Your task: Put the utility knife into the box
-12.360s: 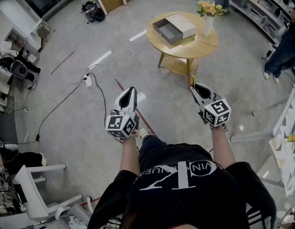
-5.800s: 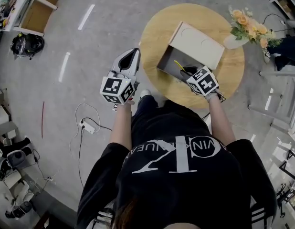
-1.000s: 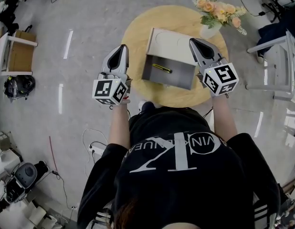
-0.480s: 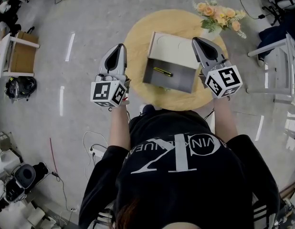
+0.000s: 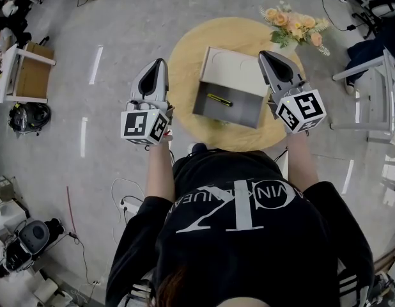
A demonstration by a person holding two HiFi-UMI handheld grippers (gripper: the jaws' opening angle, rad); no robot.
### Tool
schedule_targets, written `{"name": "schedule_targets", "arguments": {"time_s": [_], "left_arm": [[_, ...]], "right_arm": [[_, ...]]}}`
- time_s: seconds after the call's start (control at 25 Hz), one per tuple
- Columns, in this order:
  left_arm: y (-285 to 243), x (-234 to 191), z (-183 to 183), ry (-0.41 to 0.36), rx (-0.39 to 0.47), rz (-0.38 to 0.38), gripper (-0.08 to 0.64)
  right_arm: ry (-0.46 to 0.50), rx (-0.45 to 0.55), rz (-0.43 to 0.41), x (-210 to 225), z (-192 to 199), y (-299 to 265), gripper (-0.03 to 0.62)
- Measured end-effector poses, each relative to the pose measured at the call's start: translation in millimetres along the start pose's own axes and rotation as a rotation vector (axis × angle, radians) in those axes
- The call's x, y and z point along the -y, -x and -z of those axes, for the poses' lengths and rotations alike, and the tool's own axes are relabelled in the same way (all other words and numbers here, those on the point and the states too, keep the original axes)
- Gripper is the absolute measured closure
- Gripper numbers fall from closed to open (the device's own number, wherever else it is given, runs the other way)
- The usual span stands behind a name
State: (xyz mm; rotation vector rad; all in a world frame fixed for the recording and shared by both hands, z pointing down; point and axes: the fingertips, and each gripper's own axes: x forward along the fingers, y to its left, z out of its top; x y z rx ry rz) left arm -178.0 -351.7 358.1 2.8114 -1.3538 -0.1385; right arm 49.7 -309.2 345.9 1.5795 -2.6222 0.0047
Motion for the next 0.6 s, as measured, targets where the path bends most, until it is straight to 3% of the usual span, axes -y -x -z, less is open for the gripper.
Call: {"name": "schedule_targets", "arguments": {"time_s": [0.6], "left_arm": [[2, -1, -12, -0.053, 0.016, -0.012, 0.549]], "right_arm": [[-0.006, 0.030, -0.020, -4, -8, -2, 0.578]]}}
